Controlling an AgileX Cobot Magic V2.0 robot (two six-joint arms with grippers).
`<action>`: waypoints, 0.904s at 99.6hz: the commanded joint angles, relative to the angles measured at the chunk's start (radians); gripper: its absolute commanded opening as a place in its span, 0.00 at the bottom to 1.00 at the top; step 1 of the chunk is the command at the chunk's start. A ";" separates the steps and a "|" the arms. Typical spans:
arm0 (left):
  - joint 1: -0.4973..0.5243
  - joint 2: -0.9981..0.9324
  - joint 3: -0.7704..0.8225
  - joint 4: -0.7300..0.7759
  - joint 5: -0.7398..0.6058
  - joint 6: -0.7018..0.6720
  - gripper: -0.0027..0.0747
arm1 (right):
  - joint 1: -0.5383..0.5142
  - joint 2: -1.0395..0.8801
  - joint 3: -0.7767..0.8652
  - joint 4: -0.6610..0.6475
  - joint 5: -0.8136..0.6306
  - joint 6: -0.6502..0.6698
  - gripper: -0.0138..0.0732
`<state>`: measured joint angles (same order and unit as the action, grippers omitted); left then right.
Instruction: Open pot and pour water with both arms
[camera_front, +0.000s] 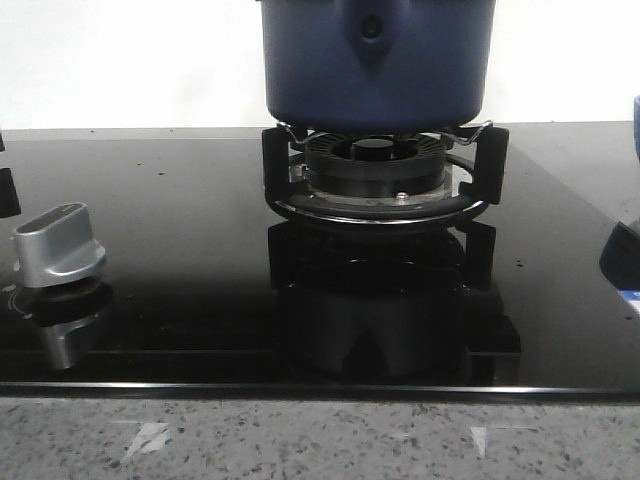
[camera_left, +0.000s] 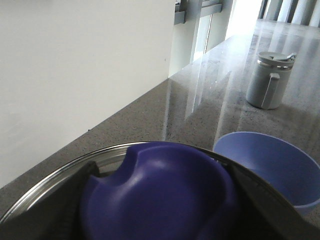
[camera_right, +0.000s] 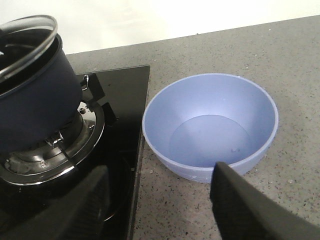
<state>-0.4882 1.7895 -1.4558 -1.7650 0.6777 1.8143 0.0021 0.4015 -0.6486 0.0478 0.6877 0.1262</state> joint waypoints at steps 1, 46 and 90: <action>0.021 -0.079 -0.049 -0.108 0.043 -0.020 0.47 | 0.001 0.014 -0.035 -0.003 -0.073 -0.008 0.62; 0.143 -0.244 -0.050 0.221 0.078 -0.287 0.47 | 0.001 0.076 -0.112 0.069 0.043 0.001 0.62; 0.187 -0.411 -0.047 0.426 0.196 -0.452 0.47 | -0.093 0.496 -0.568 -0.048 0.428 0.027 0.62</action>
<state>-0.3068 1.4590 -1.4641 -1.2891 0.8860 1.3896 -0.0318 0.8314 -1.1206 0.0688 1.1197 0.1517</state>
